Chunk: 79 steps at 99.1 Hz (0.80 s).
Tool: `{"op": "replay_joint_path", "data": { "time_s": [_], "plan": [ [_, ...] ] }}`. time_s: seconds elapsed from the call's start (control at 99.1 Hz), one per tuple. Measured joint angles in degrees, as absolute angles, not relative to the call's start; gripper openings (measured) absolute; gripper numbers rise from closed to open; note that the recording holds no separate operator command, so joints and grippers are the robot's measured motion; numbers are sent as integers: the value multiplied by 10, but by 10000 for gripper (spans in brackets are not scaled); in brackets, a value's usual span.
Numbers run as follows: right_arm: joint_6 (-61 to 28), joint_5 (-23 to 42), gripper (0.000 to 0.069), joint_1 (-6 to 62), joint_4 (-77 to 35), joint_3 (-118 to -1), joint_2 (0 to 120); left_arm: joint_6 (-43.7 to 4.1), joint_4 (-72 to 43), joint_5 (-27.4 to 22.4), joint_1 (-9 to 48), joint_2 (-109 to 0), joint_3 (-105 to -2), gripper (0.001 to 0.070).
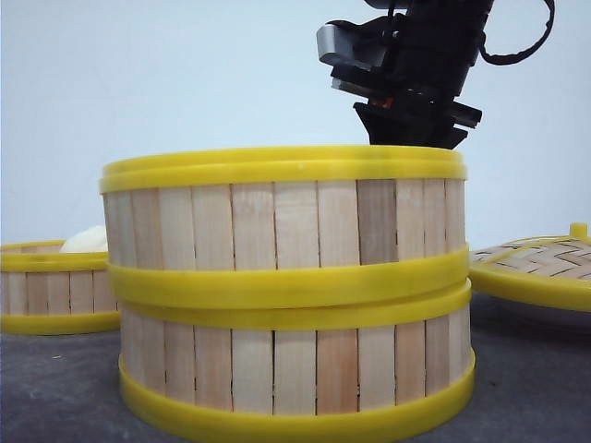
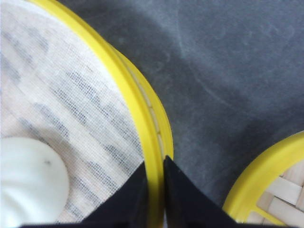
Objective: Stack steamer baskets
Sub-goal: 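Lower the held basket onto the front basket and open the right gripper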
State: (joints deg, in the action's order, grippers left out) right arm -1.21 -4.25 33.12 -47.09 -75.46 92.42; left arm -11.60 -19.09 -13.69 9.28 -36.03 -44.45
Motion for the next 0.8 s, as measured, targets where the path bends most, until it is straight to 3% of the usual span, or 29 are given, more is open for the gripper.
{"op": "replay_joint_path", "data": {
  "time_s": [0.424, 0.474, 0.615, 0.797],
  "plan": [
    [-15, -29, 34, 330, -482, -755, 924, -116, -191, -137, 93, -360, -444, 427],
    [-16, -28, 83, 330, -486, -755, 924, -116, -191, -137, 93, -360, -444, 427],
    [-17, -28, 316, 330, -480, -755, 924, -116, -191, -137, 93, -360, -444, 427],
    [-15, -28, 377, 329, -459, -755, 923, -116, -191, -137, 93, -360, -444, 427]
  ]
}}
